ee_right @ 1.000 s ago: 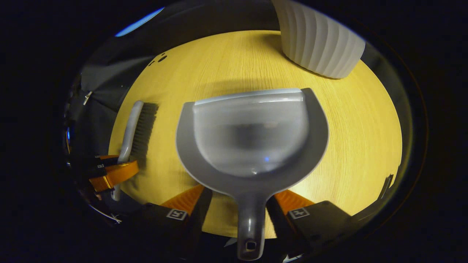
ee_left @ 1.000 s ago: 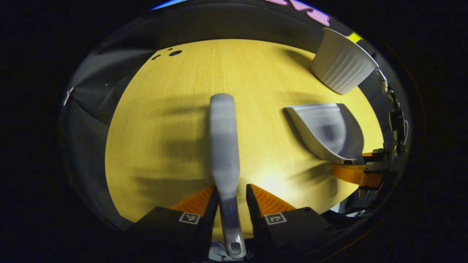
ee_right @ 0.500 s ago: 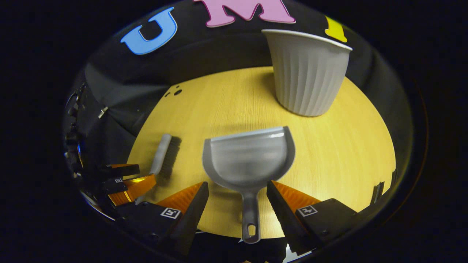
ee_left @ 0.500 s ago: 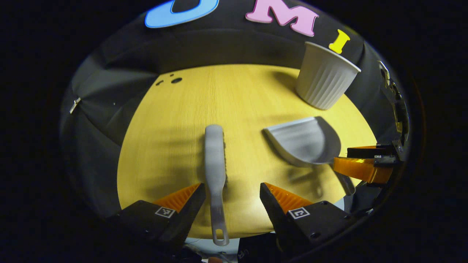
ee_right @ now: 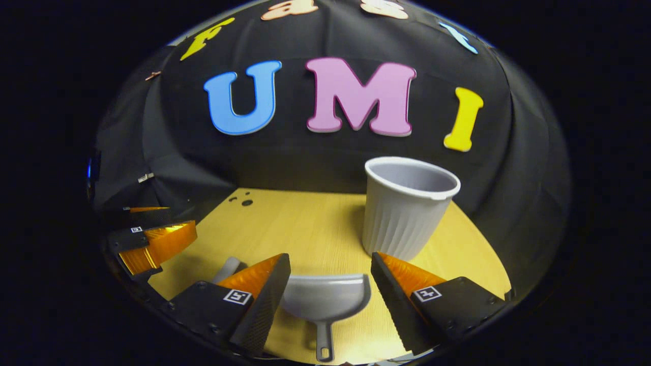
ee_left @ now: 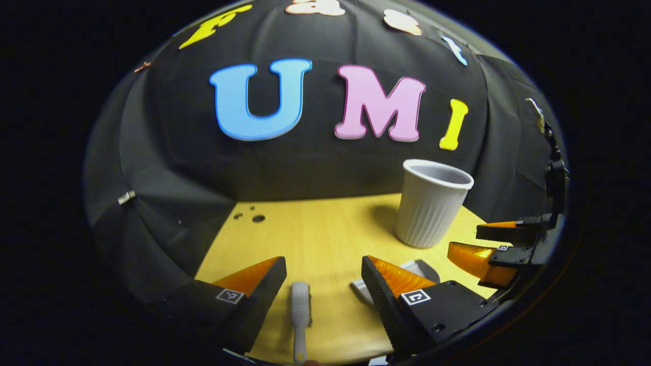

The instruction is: Pick up the small broom and dustpan from the desktop, sweep the trash into the dustpan with the broom, and then empty the trash into the garbage bin.

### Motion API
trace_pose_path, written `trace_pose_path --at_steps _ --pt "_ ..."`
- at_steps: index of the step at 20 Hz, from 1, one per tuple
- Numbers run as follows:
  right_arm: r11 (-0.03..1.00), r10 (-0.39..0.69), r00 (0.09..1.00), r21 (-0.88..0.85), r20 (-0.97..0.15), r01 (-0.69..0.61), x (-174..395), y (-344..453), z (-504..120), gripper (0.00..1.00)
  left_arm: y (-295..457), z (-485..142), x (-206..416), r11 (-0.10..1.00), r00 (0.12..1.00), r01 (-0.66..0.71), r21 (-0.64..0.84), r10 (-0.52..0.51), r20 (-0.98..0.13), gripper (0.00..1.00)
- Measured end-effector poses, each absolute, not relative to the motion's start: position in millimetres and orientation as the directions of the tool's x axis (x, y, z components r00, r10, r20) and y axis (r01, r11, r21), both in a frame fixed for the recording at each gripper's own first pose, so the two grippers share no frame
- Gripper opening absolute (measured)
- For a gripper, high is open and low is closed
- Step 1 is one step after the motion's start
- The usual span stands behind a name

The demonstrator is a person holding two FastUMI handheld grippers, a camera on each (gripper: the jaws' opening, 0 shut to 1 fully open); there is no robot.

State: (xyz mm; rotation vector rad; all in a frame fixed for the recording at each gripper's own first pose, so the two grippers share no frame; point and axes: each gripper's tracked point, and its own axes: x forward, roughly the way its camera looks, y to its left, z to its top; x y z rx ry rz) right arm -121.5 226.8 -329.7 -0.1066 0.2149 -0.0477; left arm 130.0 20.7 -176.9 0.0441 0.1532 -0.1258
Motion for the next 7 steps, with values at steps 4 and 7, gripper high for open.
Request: trace_pose_path --at_steps 4,7 --pt "0.991 -0.057 0.985 -0.126 -0.162 0.037 -124.2 236.5 -300.0 0.97 18.4 -133.3 117.6 0.990 0.990 0.139 0.019 -0.139 -0.007 0.96" --pt "0.992 -0.072 0.993 -0.112 -0.091 0.061 -130.2 239.1 -273.3 0.98 23.1 -122.5 112.2 0.988 0.987 0.154 0.020 -0.154 0.035 0.95"
